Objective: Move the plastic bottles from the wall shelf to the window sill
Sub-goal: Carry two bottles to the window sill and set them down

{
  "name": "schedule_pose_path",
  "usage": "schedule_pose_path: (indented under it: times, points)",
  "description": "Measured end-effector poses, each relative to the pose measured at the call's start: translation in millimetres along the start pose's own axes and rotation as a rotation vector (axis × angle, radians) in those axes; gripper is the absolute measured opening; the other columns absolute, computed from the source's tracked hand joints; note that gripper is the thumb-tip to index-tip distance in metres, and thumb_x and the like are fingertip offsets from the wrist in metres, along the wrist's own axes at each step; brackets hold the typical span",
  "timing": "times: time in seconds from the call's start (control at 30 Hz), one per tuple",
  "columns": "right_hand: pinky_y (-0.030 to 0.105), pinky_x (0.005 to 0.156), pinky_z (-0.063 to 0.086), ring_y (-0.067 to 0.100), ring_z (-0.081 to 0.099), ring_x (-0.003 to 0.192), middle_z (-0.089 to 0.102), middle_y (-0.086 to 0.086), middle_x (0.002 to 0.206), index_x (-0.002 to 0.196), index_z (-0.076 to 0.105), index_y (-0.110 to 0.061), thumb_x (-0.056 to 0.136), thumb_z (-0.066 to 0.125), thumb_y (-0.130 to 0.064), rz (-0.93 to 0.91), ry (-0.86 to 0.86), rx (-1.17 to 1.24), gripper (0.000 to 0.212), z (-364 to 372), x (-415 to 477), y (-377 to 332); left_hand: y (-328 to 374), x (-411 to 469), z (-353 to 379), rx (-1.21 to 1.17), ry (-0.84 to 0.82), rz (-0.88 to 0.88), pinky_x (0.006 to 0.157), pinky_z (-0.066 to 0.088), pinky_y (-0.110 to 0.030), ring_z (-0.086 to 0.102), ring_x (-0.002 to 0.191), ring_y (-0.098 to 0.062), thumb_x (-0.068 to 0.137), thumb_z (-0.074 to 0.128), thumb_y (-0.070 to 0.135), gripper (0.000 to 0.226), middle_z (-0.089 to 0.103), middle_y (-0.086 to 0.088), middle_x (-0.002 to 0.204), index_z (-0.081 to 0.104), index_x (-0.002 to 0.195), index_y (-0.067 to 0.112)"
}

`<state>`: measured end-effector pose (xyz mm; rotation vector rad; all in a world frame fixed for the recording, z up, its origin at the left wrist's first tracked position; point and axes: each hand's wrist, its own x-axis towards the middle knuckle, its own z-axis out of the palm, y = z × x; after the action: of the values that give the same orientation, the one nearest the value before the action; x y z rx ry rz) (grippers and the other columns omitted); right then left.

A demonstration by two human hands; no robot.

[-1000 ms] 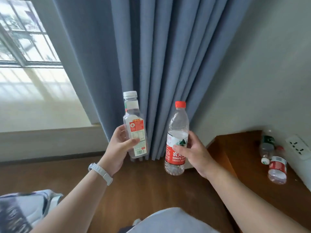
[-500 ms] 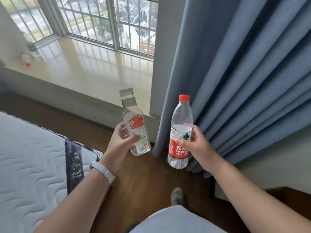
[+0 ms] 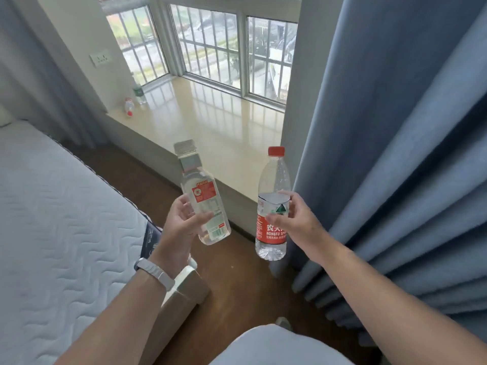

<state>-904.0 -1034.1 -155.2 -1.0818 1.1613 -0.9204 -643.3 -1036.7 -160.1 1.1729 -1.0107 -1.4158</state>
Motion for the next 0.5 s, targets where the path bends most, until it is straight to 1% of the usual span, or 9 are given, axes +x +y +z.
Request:
schedule_pose_path:
  times: [0.07,0.13,0.17,0.2,0.27,0.33,0.37,0.43,0.5]
  points:
    - [0.043,0.097,0.054,0.023,0.064,0.112,0.061,0.007,0.126,0.130,0.045,-0.028,0.076,0.083,-0.032,-0.002,-0.038,-0.014,0.066,-12,15,-7,4,9,13,0.011,0.032,0.016,0.091,0.056,-0.044,0.066,0.114,-0.029,0.060,0.084,0.032,0.084,0.068,-0.010,0.118,0.050,0.134,0.012]
    - [0.031,0.088,0.057,0.018,0.064,0.109,0.061,0.005,0.125,0.128,0.044,-0.030,0.085,0.079,-0.022,-0.006,-0.075,-0.034,0.056,-21,28,-15,8,16,23,0.033,0.057,0.023,0.095,0.055,-0.048,0.066,0.114,-0.030,0.061,0.085,0.034,0.084,0.068,-0.010,0.118,0.050,0.134,0.012]
    - [0.025,0.082,0.057,0.016,0.064,0.108,0.060,0.003,0.124,0.129,0.043,-0.030,0.086,0.077,-0.020,-0.010,-0.098,-0.052,0.055,-25,36,-17,9,20,28,0.053,0.065,0.028,0.097,0.054,-0.050,0.066,0.114,-0.030,0.062,0.085,0.035,0.083,0.068,-0.011,0.118,0.050,0.134,0.011]
    - [0.022,0.079,0.057,0.015,0.064,0.107,0.060,0.001,0.123,0.131,0.042,-0.029,0.086,0.076,-0.021,-0.011,-0.118,-0.073,0.056,-28,43,-19,11,23,31,0.071,0.075,0.035,0.097,0.054,-0.050,0.067,0.113,-0.029,0.062,0.085,0.036,0.081,0.069,-0.009,0.117,0.051,0.133,0.012]
    - [0.024,0.081,0.057,0.016,0.064,0.108,0.060,0.001,0.123,0.133,0.042,-0.027,0.084,0.079,-0.024,-0.012,-0.150,-0.097,0.061,-32,56,-22,14,27,37,0.083,0.105,0.049,0.095,0.055,-0.048,0.069,0.111,-0.027,0.063,0.083,0.037,0.074,0.071,-0.006,0.114,0.054,0.127,0.014]
    - [0.029,0.084,0.058,0.018,0.066,0.107,0.061,0.002,0.122,0.132,0.044,-0.027,0.077,0.082,-0.029,-0.008,-0.190,-0.093,0.066,-33,72,-23,14,29,38,0.061,0.168,0.070,0.094,0.055,-0.051,0.070,0.108,-0.028,0.063,0.083,0.034,0.072,0.073,-0.007,0.110,0.055,0.125,0.012]
    - [0.031,0.085,0.058,0.019,0.066,0.106,0.062,0.003,0.122,0.131,0.045,-0.027,0.075,0.082,-0.031,-0.004,-0.198,-0.090,0.066,-33,78,-23,13,29,38,0.045,0.197,0.072,0.095,0.055,-0.053,0.070,0.107,-0.029,0.063,0.083,0.033,0.072,0.074,-0.007,0.109,0.055,0.125,0.010]
    - [0.035,0.087,0.058,0.019,0.067,0.105,0.062,0.004,0.122,0.129,0.046,-0.028,0.078,0.082,-0.028,0.007,-0.224,-0.080,0.063,-29,87,-23,13,27,33,0.021,0.251,0.075,0.097,0.053,-0.056,0.069,0.108,-0.031,0.063,0.083,0.032,0.071,0.074,-0.009,0.109,0.055,0.125,0.009]
    - [0.037,0.089,0.058,0.020,0.068,0.104,0.063,0.004,0.121,0.129,0.046,-0.027,0.074,0.083,-0.031,0.016,-0.262,-0.081,0.066,-22,96,-24,15,28,24,0.019,0.305,0.068,0.099,0.051,-0.059,0.068,0.110,-0.032,0.064,0.083,0.032,0.068,0.073,-0.010,0.110,0.056,0.123,0.011]
